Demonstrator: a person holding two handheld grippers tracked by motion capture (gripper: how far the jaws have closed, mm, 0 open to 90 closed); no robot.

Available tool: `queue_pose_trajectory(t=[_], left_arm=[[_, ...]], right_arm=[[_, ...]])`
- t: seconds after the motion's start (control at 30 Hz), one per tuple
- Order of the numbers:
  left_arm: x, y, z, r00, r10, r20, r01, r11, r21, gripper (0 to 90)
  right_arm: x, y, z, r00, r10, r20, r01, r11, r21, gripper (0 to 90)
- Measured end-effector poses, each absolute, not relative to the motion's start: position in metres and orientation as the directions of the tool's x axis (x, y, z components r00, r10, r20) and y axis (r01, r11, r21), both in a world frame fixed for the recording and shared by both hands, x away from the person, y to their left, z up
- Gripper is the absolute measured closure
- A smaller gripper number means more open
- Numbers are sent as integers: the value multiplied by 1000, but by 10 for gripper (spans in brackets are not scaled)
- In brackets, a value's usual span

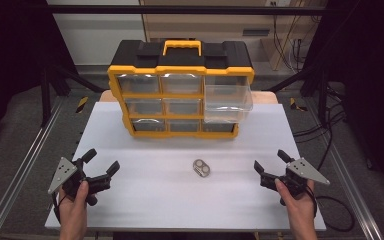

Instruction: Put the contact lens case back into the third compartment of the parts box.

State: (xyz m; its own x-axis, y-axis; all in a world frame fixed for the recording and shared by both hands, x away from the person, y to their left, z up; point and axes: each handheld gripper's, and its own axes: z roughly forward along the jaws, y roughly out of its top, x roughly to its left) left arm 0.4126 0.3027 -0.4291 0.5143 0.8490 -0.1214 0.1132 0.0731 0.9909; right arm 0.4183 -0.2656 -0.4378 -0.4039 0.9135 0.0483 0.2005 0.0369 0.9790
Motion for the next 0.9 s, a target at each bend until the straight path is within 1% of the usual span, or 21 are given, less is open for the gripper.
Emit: queue_pose_trajectory(t=[0.3,0.57,0.6,0.7,0.9], left_arm=[[413,303,-428,509,852,-127,106,85,991,13],[412,304,-429,506,852,-132,107,90,990,13],[412,305,-429,504,853,-135,106,94,990,13],[412,305,-429,500,855,-135,106,94,990,13],[412,306,-430,500,855,-139,107,99,989,13]], right_arm=[[421,-265,-437,-382,918,103,259,-1,966,79],[420,-263,-434,-383,917,109,299,11,954,87],[420,-261,-433,-389,914,113,323,21,946,85],[421,-258,-434,-392,912,120,347,26,938,85],[422,-253,-432,-396,909,126,362,28,932,87]])
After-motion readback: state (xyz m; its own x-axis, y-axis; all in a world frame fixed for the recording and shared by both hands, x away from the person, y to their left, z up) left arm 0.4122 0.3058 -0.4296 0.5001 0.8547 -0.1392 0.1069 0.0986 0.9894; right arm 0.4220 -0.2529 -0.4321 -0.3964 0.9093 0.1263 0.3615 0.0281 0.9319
